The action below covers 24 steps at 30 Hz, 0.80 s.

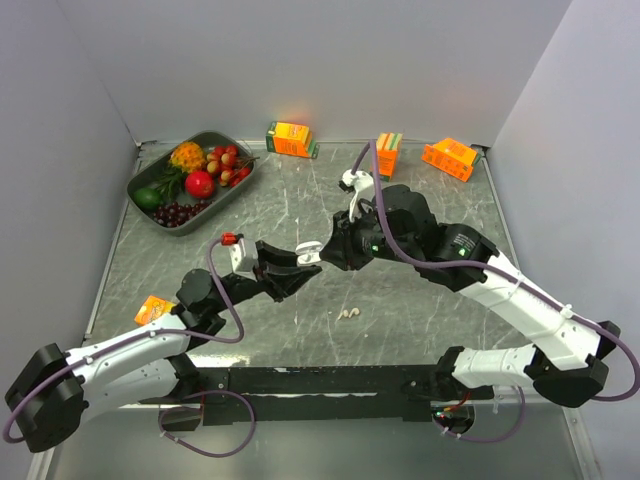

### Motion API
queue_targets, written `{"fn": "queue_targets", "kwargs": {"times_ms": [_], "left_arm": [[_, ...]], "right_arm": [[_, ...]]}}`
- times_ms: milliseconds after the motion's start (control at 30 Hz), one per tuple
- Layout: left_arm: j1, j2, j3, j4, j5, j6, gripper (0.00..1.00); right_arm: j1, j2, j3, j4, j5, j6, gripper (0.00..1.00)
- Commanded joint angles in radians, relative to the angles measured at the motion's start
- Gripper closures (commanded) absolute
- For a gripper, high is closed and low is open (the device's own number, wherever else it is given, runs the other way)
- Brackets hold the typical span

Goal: Insert the wireless bluetooth earbuds into the charging case
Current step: Adjust the earbud with the charging case.

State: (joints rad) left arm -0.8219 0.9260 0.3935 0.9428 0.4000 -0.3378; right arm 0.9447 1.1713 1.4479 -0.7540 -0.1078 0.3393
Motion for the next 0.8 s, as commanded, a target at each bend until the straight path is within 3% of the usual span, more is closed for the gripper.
{"fn": "queue_targets", "kwargs": {"times_ms": [0, 500, 767], "left_arm": [[-0.028, -0.012, 0.045, 0.016, -0.187, 0.091, 0.99], [-0.167, 0.04, 0.058, 0.068, -0.453, 0.293, 0.99], [-0.189, 0.079, 0.042, 0.155, -0.484, 0.316, 0.99]], "right_arm": [[0.012, 0.024, 0.029, -0.01, 0.0, 0.144, 1.0], [0.011, 0.103, 0.091, -0.079, 0.106, 0.346, 1.0], [0.011, 0.119, 0.129, -0.096, 0.129, 0.385, 1.0]]}}
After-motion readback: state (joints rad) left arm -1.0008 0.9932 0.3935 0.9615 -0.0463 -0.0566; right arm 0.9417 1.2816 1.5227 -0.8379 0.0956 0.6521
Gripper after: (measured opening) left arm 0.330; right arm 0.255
